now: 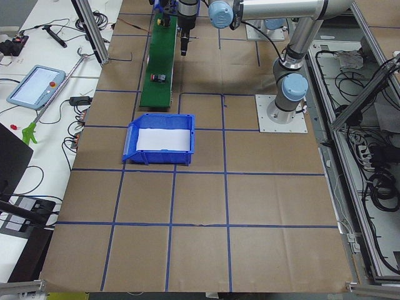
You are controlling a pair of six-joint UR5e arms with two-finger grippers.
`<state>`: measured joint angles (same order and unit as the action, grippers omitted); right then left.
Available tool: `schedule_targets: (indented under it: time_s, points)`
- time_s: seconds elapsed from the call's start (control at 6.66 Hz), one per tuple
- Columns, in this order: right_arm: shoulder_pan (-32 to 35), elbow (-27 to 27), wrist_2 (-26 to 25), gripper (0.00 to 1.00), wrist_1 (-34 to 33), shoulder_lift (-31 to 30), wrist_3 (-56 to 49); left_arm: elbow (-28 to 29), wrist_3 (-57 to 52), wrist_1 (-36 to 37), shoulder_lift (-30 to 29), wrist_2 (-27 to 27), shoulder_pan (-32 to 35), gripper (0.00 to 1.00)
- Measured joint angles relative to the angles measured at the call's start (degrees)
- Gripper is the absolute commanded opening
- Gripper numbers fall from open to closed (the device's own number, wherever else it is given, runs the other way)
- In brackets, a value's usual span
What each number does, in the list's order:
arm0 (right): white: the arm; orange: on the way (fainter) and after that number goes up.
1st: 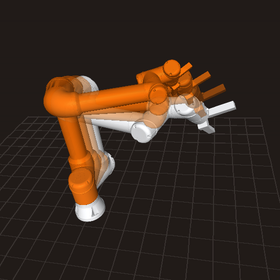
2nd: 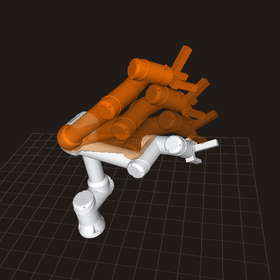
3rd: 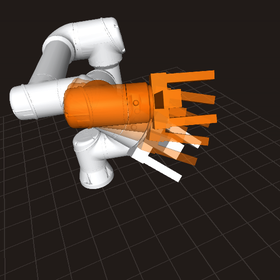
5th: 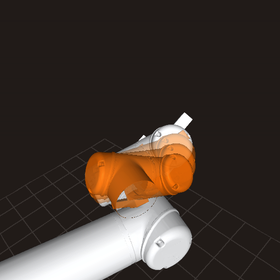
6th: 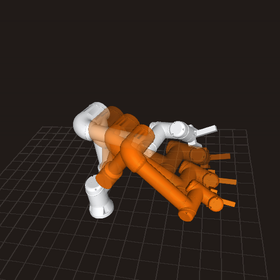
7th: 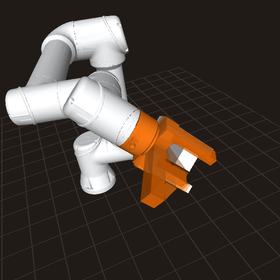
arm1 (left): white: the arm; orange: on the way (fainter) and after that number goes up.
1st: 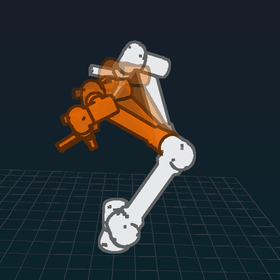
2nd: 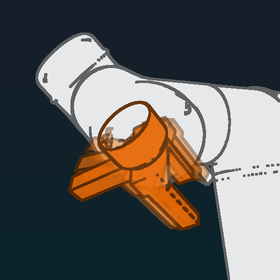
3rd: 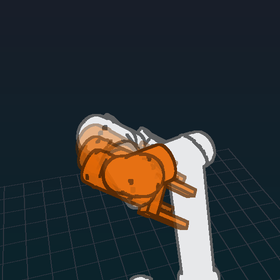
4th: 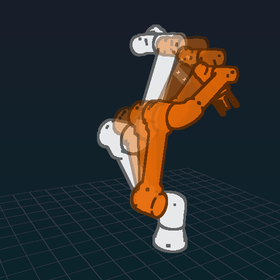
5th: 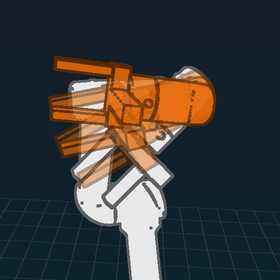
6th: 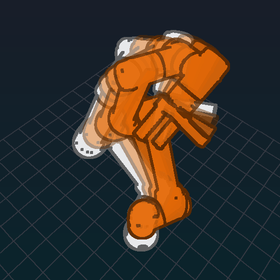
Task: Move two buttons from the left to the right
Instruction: 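Raise the left gripper while the right gripper lifts the yellow button, then lower the yellow button into the empty blue bin with the right gripper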
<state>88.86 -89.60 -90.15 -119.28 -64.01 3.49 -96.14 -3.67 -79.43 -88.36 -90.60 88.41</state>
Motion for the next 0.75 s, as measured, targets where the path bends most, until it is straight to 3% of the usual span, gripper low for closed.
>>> schedule_targets:
  time_s: [0.3, 0.75]
  points:
    - [-4.1, 0.08, 0.05, 0.03, -0.02, -3.59, -5.31, -0.78, -0.3, -0.44, 0.31, -0.13, -0.4, 1.0]
    - [-18.83, -0.31, -0.16, 0.03, 2.13, -10.53, -24.53, -0.79, 0.33, -1.0, 0.55, 0.0, -0.46, 1.0]
